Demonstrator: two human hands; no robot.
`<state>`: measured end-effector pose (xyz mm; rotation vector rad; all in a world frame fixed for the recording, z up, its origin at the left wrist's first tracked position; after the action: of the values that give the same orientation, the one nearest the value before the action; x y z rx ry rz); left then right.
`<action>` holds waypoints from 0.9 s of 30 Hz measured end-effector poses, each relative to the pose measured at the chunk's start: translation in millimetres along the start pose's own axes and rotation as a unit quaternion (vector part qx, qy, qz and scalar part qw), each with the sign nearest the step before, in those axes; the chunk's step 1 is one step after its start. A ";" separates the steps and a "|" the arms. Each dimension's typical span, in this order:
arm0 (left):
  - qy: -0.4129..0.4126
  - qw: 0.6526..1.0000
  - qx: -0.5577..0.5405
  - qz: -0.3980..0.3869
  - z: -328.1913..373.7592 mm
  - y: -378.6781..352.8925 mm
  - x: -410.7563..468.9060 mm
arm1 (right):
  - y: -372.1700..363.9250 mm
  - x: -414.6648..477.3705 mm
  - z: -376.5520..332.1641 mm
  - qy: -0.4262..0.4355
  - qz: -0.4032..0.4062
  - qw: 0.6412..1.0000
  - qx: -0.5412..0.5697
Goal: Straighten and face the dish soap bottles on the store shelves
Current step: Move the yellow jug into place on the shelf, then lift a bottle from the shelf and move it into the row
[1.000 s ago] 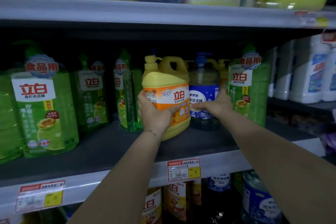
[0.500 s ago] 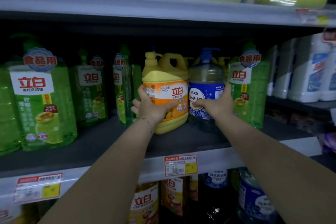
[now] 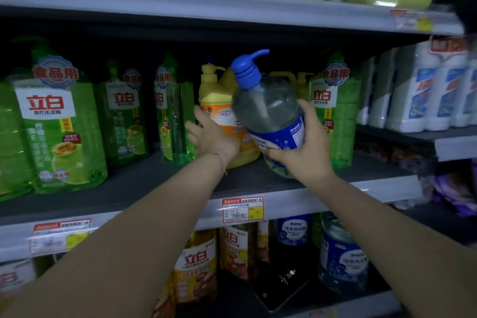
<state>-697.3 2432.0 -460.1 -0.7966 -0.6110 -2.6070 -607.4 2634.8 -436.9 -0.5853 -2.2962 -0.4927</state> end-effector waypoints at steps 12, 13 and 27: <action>-0.181 0.943 -0.092 -0.263 45.0 28.5 -44.1 | 3.4 -47.8 -67.7 0.037 -0.091 0.991 0.093; -0.185 0.931 -0.102 -0.297 51.1 30.8 -53.8 | 3.2 -51.8 -72.9 0.038 -0.103 0.989 0.102; -0.147 0.940 -0.209 -0.228 36.1 83.4 -143.6 | -2.5 -118.2 -92.9 -0.023 -0.256 0.958 0.126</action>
<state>-532.4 2407.5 -493.0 -1.3310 -0.3443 -3.1278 -481.8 2554.9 -458.5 0.1350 -2.5004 -0.4151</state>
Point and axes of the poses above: each hand's wrist, its own x-axis towards the middle knuckle, its own y-axis out of the back of the hand, z = x × y, the point moved 10 cm from there along x, towards the middle knuckle, and after that the axes turned 13 degrees about -y, right-handed, at the moved point
